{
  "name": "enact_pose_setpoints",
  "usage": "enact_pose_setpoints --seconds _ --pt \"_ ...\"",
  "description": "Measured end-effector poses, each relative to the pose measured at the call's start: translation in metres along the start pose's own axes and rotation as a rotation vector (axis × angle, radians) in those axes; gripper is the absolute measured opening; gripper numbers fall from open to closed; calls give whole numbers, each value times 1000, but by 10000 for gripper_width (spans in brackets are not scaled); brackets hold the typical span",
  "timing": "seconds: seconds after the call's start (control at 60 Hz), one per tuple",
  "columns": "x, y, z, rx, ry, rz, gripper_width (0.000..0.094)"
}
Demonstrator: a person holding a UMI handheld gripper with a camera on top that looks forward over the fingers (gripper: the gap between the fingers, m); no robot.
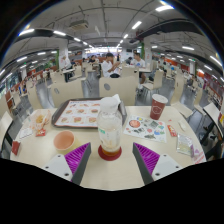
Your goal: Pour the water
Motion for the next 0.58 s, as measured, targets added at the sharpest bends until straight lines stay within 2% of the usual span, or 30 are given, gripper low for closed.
enact_pose_setpoints --seconds 0.133,0.267,0.583 --pt "-78 -11 22 -18 -63 27 849" --pt "-130 -19 37 -42 -76 56 846" --pt "-168 -13 52 -40 -74 97 845"
Point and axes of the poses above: the point between the fingertips, and its own axes, seen from behind it with the camera up: y to the right, z down, x forward, the way the camera looks, the point moved 1 cm from there along -x, backward, against the way the camera looks, and after that the axes turned 6 degrees about -y, right-handed, at the moved point
